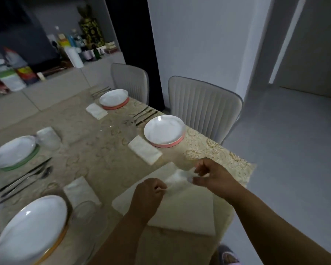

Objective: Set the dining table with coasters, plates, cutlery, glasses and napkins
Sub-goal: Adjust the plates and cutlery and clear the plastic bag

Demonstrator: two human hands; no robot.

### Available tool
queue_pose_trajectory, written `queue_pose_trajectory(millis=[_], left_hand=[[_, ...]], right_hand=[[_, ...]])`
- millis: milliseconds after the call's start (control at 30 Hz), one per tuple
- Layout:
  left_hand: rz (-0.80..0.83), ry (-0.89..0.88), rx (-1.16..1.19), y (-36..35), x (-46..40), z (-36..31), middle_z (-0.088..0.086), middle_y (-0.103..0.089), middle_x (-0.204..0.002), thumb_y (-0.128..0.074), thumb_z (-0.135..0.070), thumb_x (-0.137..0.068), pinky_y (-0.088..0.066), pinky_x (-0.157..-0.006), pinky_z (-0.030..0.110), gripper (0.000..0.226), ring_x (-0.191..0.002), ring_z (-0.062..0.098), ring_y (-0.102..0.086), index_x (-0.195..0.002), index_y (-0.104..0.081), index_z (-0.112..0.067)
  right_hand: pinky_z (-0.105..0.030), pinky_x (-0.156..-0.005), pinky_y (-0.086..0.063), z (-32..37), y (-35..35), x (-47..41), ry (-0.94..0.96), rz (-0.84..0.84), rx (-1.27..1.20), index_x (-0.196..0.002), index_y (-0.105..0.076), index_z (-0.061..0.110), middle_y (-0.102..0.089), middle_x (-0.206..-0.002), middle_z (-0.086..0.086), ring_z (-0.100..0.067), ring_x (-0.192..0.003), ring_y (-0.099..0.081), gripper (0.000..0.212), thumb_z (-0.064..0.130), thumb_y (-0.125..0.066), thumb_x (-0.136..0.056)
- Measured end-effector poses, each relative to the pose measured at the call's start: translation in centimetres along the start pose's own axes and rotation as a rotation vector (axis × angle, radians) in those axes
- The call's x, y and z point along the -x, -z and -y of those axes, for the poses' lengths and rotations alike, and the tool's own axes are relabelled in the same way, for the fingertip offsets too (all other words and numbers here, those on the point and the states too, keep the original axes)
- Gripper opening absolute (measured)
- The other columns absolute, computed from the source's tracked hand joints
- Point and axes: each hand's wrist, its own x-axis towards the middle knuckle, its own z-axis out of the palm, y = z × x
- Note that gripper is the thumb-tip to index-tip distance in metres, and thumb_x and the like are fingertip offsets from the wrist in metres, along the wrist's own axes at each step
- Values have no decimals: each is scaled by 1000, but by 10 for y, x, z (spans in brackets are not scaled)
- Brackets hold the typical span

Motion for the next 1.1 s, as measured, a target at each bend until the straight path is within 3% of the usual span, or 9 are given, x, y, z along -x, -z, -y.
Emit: queue_pose_trajectory(millis=[100,200,333,400,500,567,733,900,1100], left_hand=[[-144,114,191,14,-12,-17,-15,-57,-60,-67,-3,-80,-37,-53,10,20,-57,1,-51,-69,-60,-18],[-158,211,530,31,-19,-35,-14,-48,-55,-71,2,-78,-35,-50,17,26,-52,2,-41,-71,-53,-14],[-243,318,867,42,-27,-67,-1,-52,-61,-65,9,-78,-44,-47,23,31,-54,12,-48,-71,-46,-14],[-277,355,930,48,-27,-75,6,-66,-73,-69,-1,-75,-53,-56,29,18,-65,20,-61,-84,-57,-11],[-171,450,652,56,-16,-75,-1,-74,-96,-83,-29,-70,-58,-70,34,43,-85,17,-71,-108,-65,-23],[-142,515,399,56,-6,-76,-6,-75,-93,-79,-38,-76,-59,-73,33,31,-82,9,-71,-103,-70,-27],[-200,703,596,48,8,-71,7,-75,-87,-62,-44,-89,-58,-81,46,32,-82,26,-73,-95,-75,-16],[-304,974,707,11,36,-44,14,-73,-93,-63,-43,-89,-55,-86,47,39,-89,32,-69,-102,-71,-7],[-422,1272,1247,-12,49,-12,28,-62,-111,-61,-11,-93,-51,-74,50,35,-89,40,-60,-119,-55,11]], right_hand=[[-21,-95,-36,-1,7,-39,231,188,253,-126,-47,33,-46,-121,19,-4,-112,-42,79,36,-88,-59],[-33,-112,-28,0,16,-74,356,248,340,-141,-34,34,-38,-142,13,-8,-131,-33,102,47,-86,-54],[-9,-99,-34,25,26,-107,434,506,284,-128,-50,33,-52,-122,16,3,-111,-46,57,33,-77,-78],[-11,-99,-37,34,24,-116,445,572,164,-119,-53,33,-56,-116,18,8,-104,-50,40,31,-71,-83],[-25,-100,-37,45,21,-124,441,621,135,-118,-53,29,-56,-119,11,-5,-110,-52,35,37,-65,-86],[-26,-92,-44,55,21,-127,381,684,157,-110,-58,28,-63,-109,12,-4,-99,-59,27,43,-60,-88],[-24,-80,-48,80,13,-132,416,534,262,-113,-62,17,-66,-99,7,-7,-85,-61,38,46,-57,-89],[-29,-88,-45,74,-4,-125,583,272,438,-125,-49,22,-59,-117,3,-13,-103,-56,60,51,-69,-78],[-36,-113,-25,21,-43,-85,556,1052,865,-145,-30,32,-33,-149,6,-17,-136,-31,91,39,-81,-69]])
